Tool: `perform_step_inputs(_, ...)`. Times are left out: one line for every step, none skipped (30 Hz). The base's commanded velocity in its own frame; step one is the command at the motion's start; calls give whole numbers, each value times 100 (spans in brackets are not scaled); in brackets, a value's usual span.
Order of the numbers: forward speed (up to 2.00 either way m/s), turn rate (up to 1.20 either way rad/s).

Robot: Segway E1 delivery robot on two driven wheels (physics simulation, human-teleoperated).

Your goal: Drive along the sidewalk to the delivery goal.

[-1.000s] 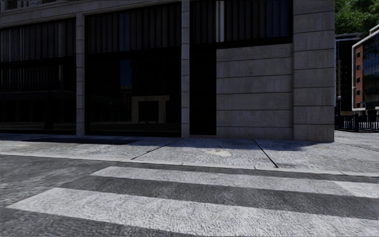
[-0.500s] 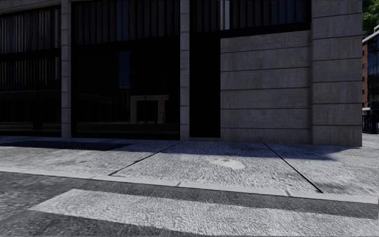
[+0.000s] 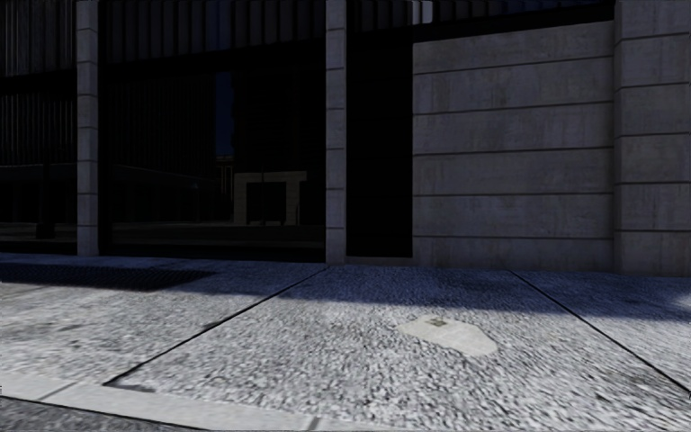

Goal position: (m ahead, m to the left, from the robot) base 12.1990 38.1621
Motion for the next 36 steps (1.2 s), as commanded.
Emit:
perform_step_inputs(200,20)
perform_step_inputs(200,24)
perform_step_inputs(200,31)
perform_step_inputs(200,35)
perform_step_inputs(200,35)
perform_step_inputs(197,38)
perform_step_inputs(188,40)
perform_step_inputs(176,44)
perform_step_inputs(167,46)
perform_step_inputs(167,46)
perform_step_inputs(162,49)
perform_step_inputs(160,52)
perform_step_inputs(160,53)
perform_step_inputs(160,53)
perform_step_inputs(160,53)
perform_step_inputs(160,53)
perform_step_inputs(160,53)
perform_step_inputs(160,55)
perform_step_inputs(160,57)
perform_step_inputs(160,57)
perform_step_inputs(160,57)
perform_step_inputs(160,58)
perform_step_inputs(160,58)
perform_step_inputs(160,58)
perform_step_inputs(160,58)
perform_step_inputs(160,58)
perform_step_inputs(160,58)
perform_step_inputs(160,58)
perform_step_inputs(160,58)
perform_step_inputs(160,58)
perform_step_inputs(160,58)
perform_step_inputs(160,58)
perform_step_inputs(160,58)
perform_step_inputs(160,58)
perform_step_inputs(160,58)
perform_step_inputs(160,58)
